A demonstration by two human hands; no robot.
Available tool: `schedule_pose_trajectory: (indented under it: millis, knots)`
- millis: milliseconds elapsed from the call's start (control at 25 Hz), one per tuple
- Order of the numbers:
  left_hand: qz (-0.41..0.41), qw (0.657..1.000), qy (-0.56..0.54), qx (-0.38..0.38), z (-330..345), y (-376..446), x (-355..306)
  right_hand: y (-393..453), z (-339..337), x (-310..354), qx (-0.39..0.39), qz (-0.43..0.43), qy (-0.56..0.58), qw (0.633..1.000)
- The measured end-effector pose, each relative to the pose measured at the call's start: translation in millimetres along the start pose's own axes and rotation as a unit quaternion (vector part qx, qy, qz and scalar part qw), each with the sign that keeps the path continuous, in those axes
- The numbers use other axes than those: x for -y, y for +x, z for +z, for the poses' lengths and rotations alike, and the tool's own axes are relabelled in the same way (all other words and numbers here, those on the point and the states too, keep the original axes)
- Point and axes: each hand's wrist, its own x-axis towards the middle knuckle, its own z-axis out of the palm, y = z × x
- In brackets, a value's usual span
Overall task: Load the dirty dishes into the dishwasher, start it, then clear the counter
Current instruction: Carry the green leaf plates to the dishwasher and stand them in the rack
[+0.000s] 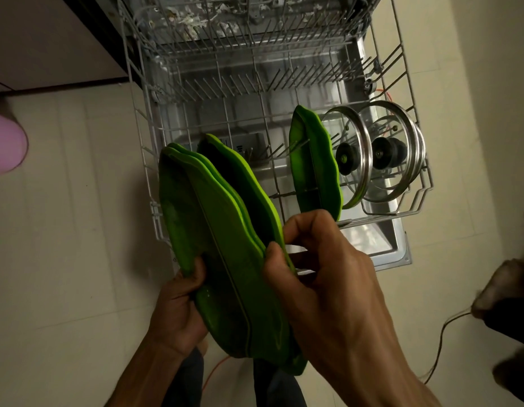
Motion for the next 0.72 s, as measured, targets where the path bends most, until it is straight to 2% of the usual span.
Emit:
schedule_pose_trajectory:
  millis: [120,240,320,440,520,560,640,720]
  knots:
    - [-0.035,0.999,-0.021,0.011,-10,3,-2,-5,-3,4,-0.018,0.013,-0.040,0.999]
    - [-0.053,0.991,-0.109,0.048,-18,3,-1,-12,-11,11,-0.026,-0.018,-0.095,0.995]
    - [-0.055,0.995,-0.083,-0.007,-28,6,-4,-10,-27,19,-0.058,-0.034,-0.108,0.992]
    - [-0.055,0.987,-0.087,0.125,-18,-2,-9,11,-62,19,-0.165,-0.042,-0.147,0.974]
    - [-0.052,0.997,-0.052,0.032,-27,3,-8,36,-79,8,-0.210,-0.044,-0.191,0.958]
    - [-0.065,0.997,-0.049,0.020,-24,2,-8,49,-84,1,-0.221,-0.045,-0.219,0.949]
    - [-0.061,0.992,-0.090,0.066,-27,-5,-3,72,-88,-12,-0.223,-0.049,-0.259,0.938]
    - [-0.046,0.995,-0.061,0.063,-26,-3,-3,89,-91,-18,-0.218,-0.052,-0.270,0.937]
